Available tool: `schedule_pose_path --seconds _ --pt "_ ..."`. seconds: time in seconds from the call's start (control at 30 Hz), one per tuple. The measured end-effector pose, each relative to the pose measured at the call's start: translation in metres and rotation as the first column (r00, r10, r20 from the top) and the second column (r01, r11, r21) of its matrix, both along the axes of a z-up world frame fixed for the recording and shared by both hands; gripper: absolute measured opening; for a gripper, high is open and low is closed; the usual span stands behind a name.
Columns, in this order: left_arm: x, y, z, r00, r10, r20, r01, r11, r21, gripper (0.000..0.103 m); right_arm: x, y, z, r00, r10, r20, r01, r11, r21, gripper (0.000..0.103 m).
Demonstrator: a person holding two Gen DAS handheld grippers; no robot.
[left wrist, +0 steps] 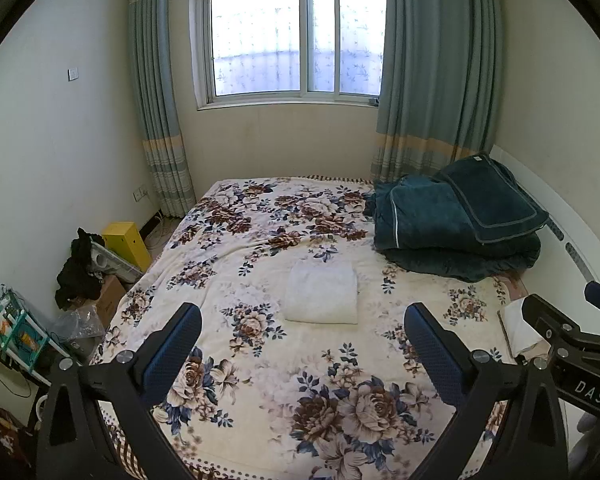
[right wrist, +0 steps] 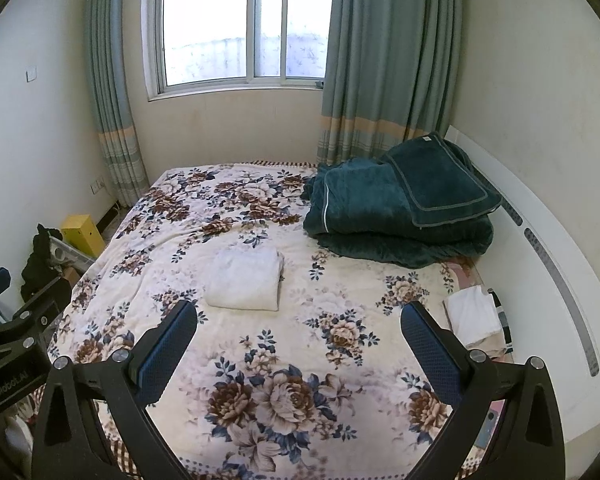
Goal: Fold small clothes
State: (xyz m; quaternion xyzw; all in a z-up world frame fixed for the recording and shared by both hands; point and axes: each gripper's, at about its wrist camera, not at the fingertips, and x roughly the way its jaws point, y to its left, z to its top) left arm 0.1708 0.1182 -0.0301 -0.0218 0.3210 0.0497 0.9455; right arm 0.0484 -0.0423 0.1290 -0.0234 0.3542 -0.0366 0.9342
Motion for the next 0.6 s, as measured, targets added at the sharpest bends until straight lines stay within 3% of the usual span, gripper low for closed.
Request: schedule_pose_path --seconds 0.6 --pt "-0.0007 -0.0012 0.0057 1.0 0.006 0.014 -0.006 1.0 -0.003 0.103 0.0026 0.0019 0.0 1.0 -0.002 0.003 0.002 1.0 0.003 0.103"
